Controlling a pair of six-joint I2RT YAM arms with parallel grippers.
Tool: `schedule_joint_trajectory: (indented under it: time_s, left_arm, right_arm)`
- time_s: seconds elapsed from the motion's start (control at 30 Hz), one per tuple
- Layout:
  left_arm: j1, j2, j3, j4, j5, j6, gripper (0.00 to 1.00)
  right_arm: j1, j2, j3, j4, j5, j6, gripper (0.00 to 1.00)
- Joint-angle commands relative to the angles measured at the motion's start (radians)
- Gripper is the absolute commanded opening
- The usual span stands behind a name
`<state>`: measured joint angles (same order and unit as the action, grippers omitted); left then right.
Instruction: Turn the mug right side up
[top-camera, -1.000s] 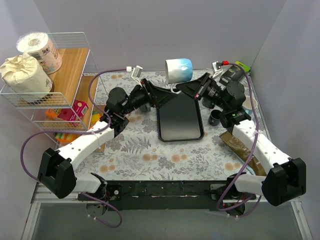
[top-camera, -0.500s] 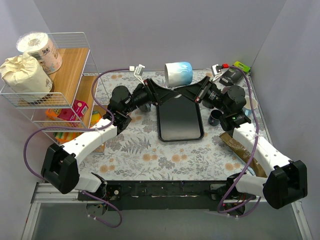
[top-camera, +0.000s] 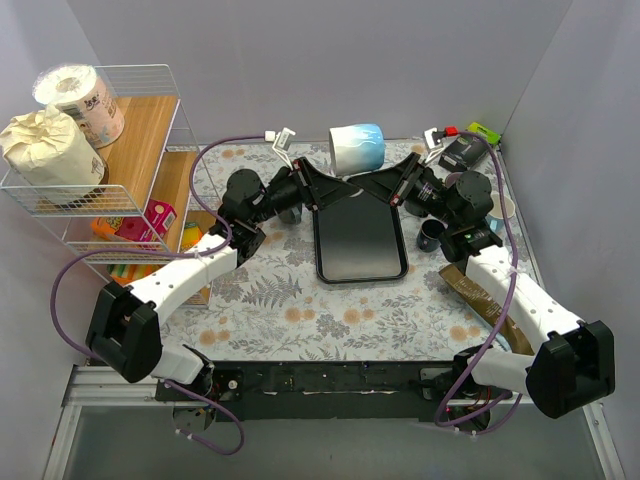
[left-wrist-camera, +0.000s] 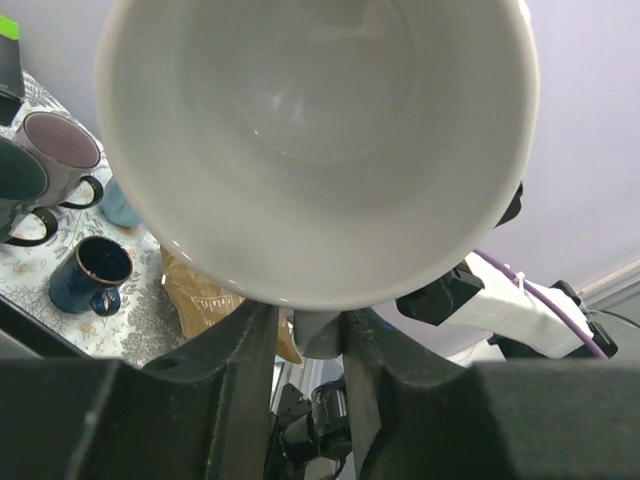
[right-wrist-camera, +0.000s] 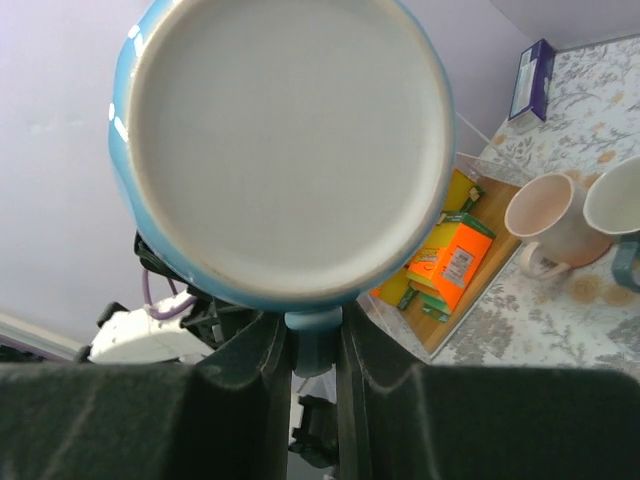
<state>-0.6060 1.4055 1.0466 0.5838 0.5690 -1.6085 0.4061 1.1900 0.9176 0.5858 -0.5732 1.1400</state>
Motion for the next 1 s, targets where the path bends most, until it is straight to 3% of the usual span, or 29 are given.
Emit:
schedule_joint_trajectory:
  time_s: [0.0,0.13,0.33,0.4,0.43,0.53,0.77,0.97]
  left_arm:
    - [-0.009,0.003,0.049,0.004,0.014,0.001,0.22]
    - [-0.008,0.003,0.053,-0.013,0.008,0.009,0.01]
    - [-0.009,-0.014,0.078,-0.102,-0.050,0.064,0.00]
    - [-0.009,-0.025,0.092,-0.166,-0.090,0.085,0.00]
    - [-0.011,-0.030,0.095,-0.189,-0.106,0.103,0.00]
    - [-0.011,-0.051,0.096,-0.272,-0.182,0.127,0.00]
    - [-0.009,-0.125,0.087,-0.570,-0.428,0.225,0.00]
    - [-0.009,-0.217,0.066,-0.795,-0.616,0.298,0.00]
  right_arm:
    - [0.010,-0.043,0.020,0.141,-0.007,-0.042,0.01]
    - [0.011,-0.046,0.014,0.138,0.001,-0.078,0.01]
    - [0.011,-0.052,0.004,0.079,0.015,-0.169,0.04]
    - [0.011,-0.049,-0.011,0.088,0.004,-0.174,0.19]
    - [0.011,-0.049,-0.022,0.091,0.001,-0.172,0.34]
    - [0.011,-0.044,-0.046,0.069,0.013,-0.166,0.50]
    - [0.011,-0.043,-0.085,-0.070,0.045,-0.180,0.53]
    - [0.011,-0.082,-0.102,-0.314,0.102,-0.307,0.55]
